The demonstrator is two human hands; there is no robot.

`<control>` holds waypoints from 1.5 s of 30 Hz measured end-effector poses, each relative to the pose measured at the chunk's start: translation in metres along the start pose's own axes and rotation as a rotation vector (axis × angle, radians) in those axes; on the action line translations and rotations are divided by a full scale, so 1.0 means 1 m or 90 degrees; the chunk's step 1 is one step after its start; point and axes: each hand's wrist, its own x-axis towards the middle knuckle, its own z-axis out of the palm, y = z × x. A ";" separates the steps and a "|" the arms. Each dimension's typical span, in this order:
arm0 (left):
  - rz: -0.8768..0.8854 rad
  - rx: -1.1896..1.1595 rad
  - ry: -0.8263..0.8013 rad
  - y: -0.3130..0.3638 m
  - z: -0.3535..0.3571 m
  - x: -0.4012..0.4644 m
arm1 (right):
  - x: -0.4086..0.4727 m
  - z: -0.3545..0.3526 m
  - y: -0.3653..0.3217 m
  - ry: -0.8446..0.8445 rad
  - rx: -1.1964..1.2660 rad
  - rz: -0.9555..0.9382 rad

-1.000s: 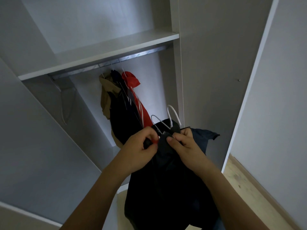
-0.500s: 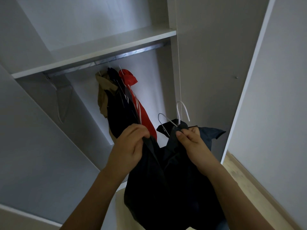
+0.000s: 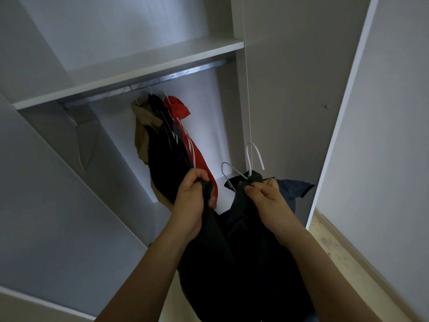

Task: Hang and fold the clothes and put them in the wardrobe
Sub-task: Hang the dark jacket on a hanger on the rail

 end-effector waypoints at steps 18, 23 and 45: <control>0.013 0.116 -0.128 0.001 -0.009 -0.007 | -0.010 -0.014 -0.007 -0.152 -0.100 -0.059; 0.013 0.152 -0.177 0.003 -0.013 -0.013 | -0.012 -0.014 -0.011 -0.184 -0.093 -0.053; 0.041 0.196 -0.257 0.013 -0.017 -0.022 | -0.015 -0.013 -0.018 -0.215 -0.059 -0.014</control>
